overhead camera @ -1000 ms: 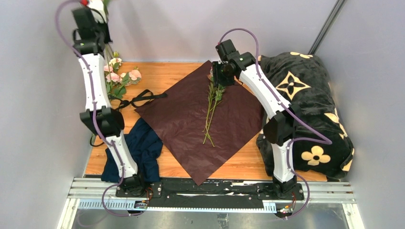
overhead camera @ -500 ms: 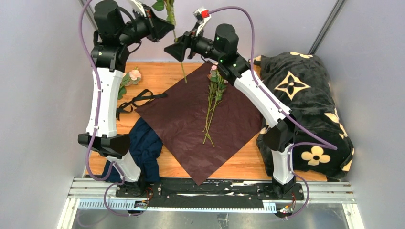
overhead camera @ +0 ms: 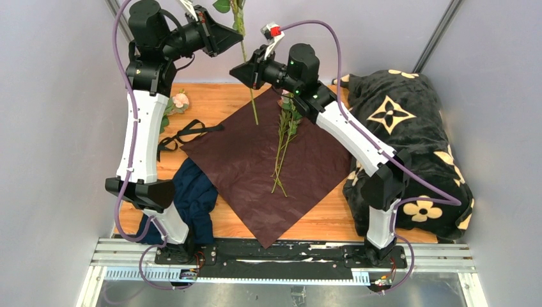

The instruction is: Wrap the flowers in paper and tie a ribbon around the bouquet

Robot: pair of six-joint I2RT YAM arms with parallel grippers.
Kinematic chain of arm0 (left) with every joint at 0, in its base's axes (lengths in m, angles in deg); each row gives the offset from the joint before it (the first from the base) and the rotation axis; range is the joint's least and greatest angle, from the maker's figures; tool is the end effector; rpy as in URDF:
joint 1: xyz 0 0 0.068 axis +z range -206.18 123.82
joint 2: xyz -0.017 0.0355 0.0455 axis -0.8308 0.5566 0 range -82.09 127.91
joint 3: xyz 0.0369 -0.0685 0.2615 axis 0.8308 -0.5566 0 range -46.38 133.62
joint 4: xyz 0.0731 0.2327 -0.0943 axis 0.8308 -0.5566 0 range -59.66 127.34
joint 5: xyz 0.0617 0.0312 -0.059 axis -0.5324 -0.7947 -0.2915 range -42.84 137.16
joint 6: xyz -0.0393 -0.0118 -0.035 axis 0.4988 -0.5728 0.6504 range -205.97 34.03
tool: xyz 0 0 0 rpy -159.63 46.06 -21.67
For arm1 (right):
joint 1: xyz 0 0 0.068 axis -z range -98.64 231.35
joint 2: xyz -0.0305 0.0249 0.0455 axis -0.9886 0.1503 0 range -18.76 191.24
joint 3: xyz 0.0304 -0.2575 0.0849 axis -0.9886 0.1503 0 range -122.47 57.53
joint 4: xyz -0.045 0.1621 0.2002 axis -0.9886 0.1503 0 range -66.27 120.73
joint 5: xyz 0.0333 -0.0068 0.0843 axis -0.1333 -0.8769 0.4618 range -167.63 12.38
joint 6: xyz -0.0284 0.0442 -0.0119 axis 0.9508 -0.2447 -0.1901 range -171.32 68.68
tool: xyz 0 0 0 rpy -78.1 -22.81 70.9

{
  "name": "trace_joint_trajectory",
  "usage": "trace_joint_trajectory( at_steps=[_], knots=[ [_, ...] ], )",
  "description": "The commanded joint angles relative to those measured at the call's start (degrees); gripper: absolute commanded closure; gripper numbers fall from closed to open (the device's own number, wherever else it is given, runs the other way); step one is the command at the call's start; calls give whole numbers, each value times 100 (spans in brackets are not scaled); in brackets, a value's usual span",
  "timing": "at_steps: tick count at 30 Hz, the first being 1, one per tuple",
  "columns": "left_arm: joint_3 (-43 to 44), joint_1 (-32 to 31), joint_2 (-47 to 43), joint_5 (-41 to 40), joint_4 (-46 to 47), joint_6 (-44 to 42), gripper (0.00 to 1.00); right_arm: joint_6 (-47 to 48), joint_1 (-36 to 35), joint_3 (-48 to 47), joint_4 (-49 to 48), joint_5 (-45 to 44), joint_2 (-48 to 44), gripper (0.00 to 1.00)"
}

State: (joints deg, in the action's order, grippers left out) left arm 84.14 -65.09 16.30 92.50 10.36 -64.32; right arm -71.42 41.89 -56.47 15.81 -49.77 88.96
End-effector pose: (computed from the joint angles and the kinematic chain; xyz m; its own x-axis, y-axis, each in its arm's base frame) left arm 0.3248 -0.0766 0.5647 -0.2161 -0.2286 -0.9492 0.7844 0.5383 -0.3082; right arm 0.3288 0.2923 0.4773 -0.1355 0.2821 -0.9498 -0.9212 0.3171 0.2256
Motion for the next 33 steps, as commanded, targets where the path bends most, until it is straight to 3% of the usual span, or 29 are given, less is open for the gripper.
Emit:
trace_joint_trajectory(
  at_steps=[1,2,3,8,12,13,14,15,16,20,22,26,30,32,33],
  knots=[
    [234,-34,-68,-255,-362,-630,100,533,86,247,220,743,-578,79],
    [270,-32,-57,-273,-451,-718,100,555,115,329,244,651,-689,94],
    [295,-32,-49,-235,-507,-749,100,491,186,367,213,623,-747,100],
    [115,-41,-63,-85,-455,-572,100,-256,487,300,174,662,-623,100],
    [-153,-41,-85,-118,-464,-511,99,-563,491,798,162,383,-772,100],
    [-266,-41,-84,-231,-534,-624,69,-709,499,976,254,161,-837,100],
    [-388,-34,-93,-472,-669,-830,24,-889,528,1198,470,-188,-946,100],
    [-487,-28,-80,-791,-880,-1111,3,-1139,569,1412,710,-580,-1014,100],
    [-564,-16,-64,-1277,-1139,-1462,1,-1420,628,1675,1202,-930,-1046,100],
    [-1010,193,208,-4556,-1811,-2428,0,-2599,760,2034,2838,-1614,-694,100],
    [-1082,482,641,-5675,-2166,-2805,0,-2720,755,1741,3488,-1427,-208,100],
    [-1269,1281,1602,-6696,-2578,-3481,7,-2062,668,339,5373,-1346,990,100],
    [-1582,1771,2329,-7263,-2553,-4040,15,-1962,664,794,5764,-1202,1304,100],
    [-1563,1795,2719,-7569,-2538,-4389,24,-2062,712,1070,5658,-987,1359,88],
    [-1480,1789,2972,-7712,-2505,-4530,27,-2080,737,1038,5695,-857,1436,64]
  ],
)
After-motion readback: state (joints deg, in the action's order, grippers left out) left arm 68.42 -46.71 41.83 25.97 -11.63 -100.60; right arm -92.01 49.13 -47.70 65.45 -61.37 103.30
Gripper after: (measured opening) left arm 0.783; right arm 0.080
